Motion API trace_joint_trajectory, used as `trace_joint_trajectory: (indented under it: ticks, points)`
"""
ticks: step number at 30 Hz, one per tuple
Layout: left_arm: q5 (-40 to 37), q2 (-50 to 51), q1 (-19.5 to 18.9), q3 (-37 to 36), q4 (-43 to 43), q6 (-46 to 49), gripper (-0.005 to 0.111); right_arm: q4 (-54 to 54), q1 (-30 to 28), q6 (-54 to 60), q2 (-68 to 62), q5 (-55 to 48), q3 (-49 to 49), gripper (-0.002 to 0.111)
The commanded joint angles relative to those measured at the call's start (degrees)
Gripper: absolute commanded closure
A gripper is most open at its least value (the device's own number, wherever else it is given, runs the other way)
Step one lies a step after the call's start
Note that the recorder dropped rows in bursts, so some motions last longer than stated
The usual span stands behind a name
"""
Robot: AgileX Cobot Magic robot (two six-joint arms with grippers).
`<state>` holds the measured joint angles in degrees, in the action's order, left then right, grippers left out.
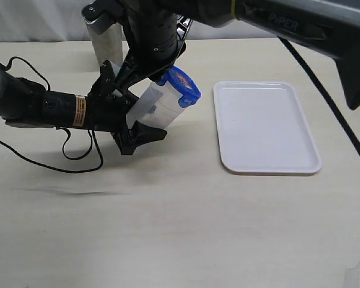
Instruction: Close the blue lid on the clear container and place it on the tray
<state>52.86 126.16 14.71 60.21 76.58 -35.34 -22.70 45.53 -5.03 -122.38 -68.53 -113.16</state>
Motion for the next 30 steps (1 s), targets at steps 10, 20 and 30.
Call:
trace_joint_trajectory:
  ticks: [10,20,30]
  points:
    - [3.38,-1.03,-0.07,0.11,-2.10,1.31,0.107,7.77,0.45,3.53,6.81,-1.43,-0.13,0.070]
    - [5.58,-1.03,-0.07,0.11,-1.86,3.19,0.107,5.43,0.45,3.53,15.05,5.99,2.66,0.086]
    - [13.74,-1.03,-0.07,0.11,-0.14,6.03,0.107,-0.56,-6.88,-9.37,26.70,25.39,27.83,0.104]
